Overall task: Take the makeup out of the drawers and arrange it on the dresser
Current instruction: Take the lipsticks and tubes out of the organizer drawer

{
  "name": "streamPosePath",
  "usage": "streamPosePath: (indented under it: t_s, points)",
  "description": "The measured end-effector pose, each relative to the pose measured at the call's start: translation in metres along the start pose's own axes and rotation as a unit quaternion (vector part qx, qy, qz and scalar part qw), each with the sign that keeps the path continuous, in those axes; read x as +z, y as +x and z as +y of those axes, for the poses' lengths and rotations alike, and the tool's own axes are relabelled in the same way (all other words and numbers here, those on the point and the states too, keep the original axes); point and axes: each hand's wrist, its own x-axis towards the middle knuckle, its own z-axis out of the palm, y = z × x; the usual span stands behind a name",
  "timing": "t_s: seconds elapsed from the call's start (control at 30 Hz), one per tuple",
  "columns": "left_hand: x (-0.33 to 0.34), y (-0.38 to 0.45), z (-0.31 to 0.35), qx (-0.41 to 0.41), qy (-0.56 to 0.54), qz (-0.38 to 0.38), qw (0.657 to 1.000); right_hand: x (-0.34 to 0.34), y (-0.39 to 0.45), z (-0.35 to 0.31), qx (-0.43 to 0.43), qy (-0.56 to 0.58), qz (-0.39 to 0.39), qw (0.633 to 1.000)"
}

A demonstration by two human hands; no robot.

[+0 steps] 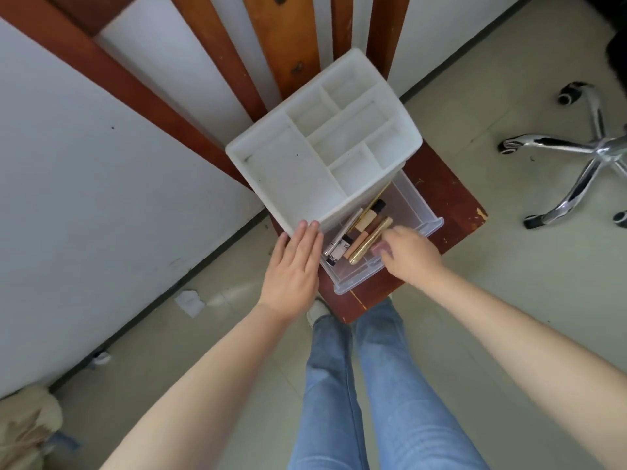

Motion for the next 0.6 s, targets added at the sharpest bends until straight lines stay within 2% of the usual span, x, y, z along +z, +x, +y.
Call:
streamPosePath:
  t_s: [0.1, 0.23, 0.47, 0.6]
  points:
    - [0.006, 0.006, 0.0, -0.048, -0.002, -0.039, 0.998, -0.001, 0.032, -0.002, -0.14, -0.17, -0.08, 0.972]
    - [0.008, 0.006, -0.001, -0.063, -0.003, -0.042, 0.997, 0.003, 0.065, 0.002, -0.191, -0.317, -0.138, 0.919]
    - [0.0, 0.008, 0.001, -0.073, -0.021, -0.031, 0.997, 0.008, 0.094, -0.001, -0.291, -0.449, -0.152, 0.831]
    - [0.0, 0.009, -0.003, -0.063, -0.034, -0.003, 0.997, 0.008, 0.099, -0.003, -0.297, -0.457, -0.166, 0.822]
